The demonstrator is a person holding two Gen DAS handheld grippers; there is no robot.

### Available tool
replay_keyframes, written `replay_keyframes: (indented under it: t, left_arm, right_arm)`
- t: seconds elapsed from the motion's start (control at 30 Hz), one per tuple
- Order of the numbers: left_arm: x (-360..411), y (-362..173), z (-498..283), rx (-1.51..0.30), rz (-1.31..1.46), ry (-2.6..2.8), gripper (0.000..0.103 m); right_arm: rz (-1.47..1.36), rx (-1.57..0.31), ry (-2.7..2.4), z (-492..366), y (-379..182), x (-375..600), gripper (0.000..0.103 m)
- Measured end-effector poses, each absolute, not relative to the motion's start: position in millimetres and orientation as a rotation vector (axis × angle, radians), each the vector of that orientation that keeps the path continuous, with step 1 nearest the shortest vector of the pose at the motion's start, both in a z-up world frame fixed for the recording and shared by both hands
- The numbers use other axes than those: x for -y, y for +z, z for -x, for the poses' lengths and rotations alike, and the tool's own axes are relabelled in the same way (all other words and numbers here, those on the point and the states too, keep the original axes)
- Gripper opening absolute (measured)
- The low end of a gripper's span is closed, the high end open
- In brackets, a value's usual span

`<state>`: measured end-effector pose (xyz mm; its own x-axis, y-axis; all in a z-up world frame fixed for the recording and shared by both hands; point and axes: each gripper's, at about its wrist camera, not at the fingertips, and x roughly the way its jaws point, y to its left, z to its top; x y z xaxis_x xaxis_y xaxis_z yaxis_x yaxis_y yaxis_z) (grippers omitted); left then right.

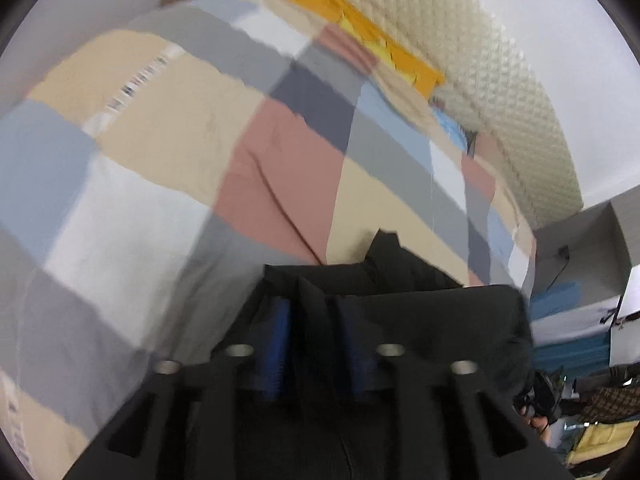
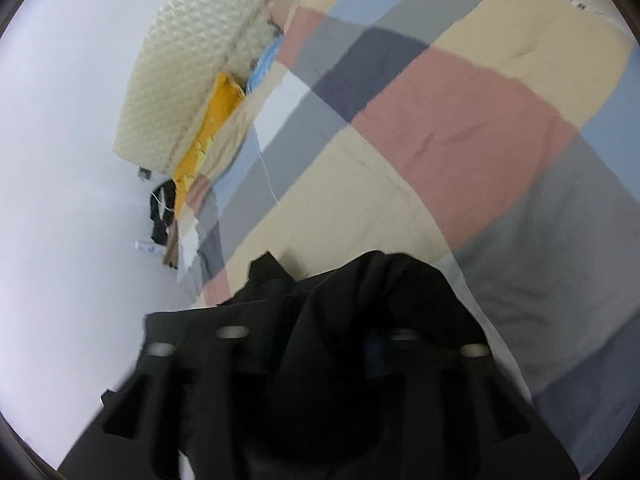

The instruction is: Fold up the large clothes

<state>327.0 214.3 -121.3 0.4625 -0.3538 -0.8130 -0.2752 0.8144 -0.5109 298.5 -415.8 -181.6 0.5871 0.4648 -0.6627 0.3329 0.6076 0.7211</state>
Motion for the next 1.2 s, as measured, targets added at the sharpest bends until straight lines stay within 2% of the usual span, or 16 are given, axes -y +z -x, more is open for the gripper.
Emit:
replay_keyframes:
  t: [0.03,0.07,0.2,0.33,0.47,0.63,0.73,0.8,0.87,1.2]
  left_arm:
    - [-218.9,-109.5,-318.0,-1.083,0.649,-0.041,0.061]
    - [-224.4,-95.0,-306.5,-1.043,0.646,-0.037,0.064]
    - [-228.8,-43.6,-269.1,-0.932,0.552,-0.042,0.064]
    - [-200.1,-10.1,-244.9,-0.841,0.458,-0.087,0.064]
    - [-145.6,2.3,-234.4,-0.762,0.341,-0.107,0.064]
    - [-76.4,-13.9,-240.8,-0.723,0.251,-0.147,0.064]
    - [-37.2,-35.8,-253.2,-0.743,0.181,-0.16,0.064]
    - [-16.5,-52.7,-262.5,-0.75,0.126,-0.164,0.064]
    - [-3.1,-67.0,-271.6,-0.756,0.078,-0.146,0.064]
    - [11.4,-129.7,-336.8,-0.787,0.011,-0.091,0.064]
  right_arm:
    - [-0.943,-0.951,0.075,-287.6,-170.2,419.9,0.085]
    - [-0.929,-0.928,0.065,-281.4,-162.0,422.6,0.089]
    - [-0.784,-0.874,0.082,-257.6,-117.2,420.7,0.089]
    - [-0.674,-0.815,0.098,-236.9,-81.3,399.5,0.089]
    - [-0.587,-0.757,0.152,-227.4,-59.1,364.1,0.089]
    - [-0.337,-0.694,0.174,-226.2,-49.8,292.0,0.089]
    - [-0.258,-0.683,0.204,-227.5,-61.6,259.2,0.085]
    - [-0.204,-0.684,0.224,-233.3,-78.3,237.3,0.062]
    - [-0.164,-0.709,0.219,-242.2,-95.8,223.9,0.051]
    - [-0.139,-0.786,0.18,-304.5,-164.1,211.8,0.05]
